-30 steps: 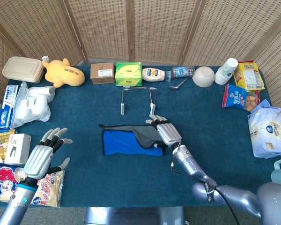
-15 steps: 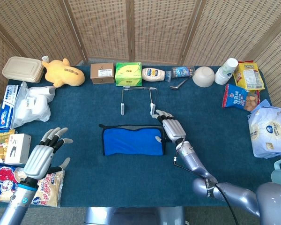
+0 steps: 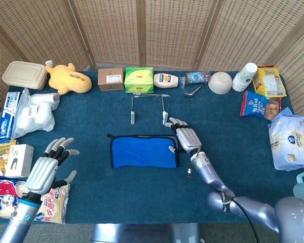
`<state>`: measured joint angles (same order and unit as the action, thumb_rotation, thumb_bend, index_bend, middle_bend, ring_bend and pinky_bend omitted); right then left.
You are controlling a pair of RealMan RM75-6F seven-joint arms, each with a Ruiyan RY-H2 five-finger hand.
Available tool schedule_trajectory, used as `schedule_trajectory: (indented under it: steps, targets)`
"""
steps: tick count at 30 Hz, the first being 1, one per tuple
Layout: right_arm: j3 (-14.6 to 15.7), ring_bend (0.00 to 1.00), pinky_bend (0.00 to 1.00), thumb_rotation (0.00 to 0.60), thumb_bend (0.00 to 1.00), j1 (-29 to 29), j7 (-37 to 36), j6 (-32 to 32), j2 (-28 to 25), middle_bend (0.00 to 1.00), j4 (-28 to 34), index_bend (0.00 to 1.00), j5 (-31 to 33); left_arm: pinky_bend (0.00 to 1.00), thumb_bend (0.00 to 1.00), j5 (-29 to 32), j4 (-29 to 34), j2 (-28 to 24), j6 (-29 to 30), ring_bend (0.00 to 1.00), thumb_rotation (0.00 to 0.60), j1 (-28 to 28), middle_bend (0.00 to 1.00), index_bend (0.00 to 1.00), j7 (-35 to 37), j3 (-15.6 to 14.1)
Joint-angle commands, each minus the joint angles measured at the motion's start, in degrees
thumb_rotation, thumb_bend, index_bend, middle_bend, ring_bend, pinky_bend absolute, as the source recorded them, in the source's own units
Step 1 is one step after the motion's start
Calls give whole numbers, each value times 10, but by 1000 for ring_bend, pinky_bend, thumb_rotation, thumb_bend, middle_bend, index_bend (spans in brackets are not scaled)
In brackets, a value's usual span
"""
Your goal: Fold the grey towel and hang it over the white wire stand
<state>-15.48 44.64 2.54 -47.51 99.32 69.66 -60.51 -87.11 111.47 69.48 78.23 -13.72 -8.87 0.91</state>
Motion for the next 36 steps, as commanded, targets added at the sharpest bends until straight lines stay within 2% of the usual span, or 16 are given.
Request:
schedule_trajectory:
  steps: [1,8,15,36]
  targets:
    - [3,0,0,600,290,0,3,0,1,48,2,153,-1,0,438,-1,0,0,0,0,600,1,101,294,1,-1]
    - [11,0,0,600,285,2,15,2,6,46,2,144,-2,0,439,-4,0,-1,4,0,600,4,102,294,2,-2]
    - [17,0,0,600,285,11,38,-6,18,38,-28,127,-17,0,439,-8,1,-4,10,0,600,8,101,294,2,-4]
    - [14,0,0,600,285,15,59,-15,34,32,-85,108,-21,0,439,-9,-2,-2,7,0,600,9,100,294,3,-2]
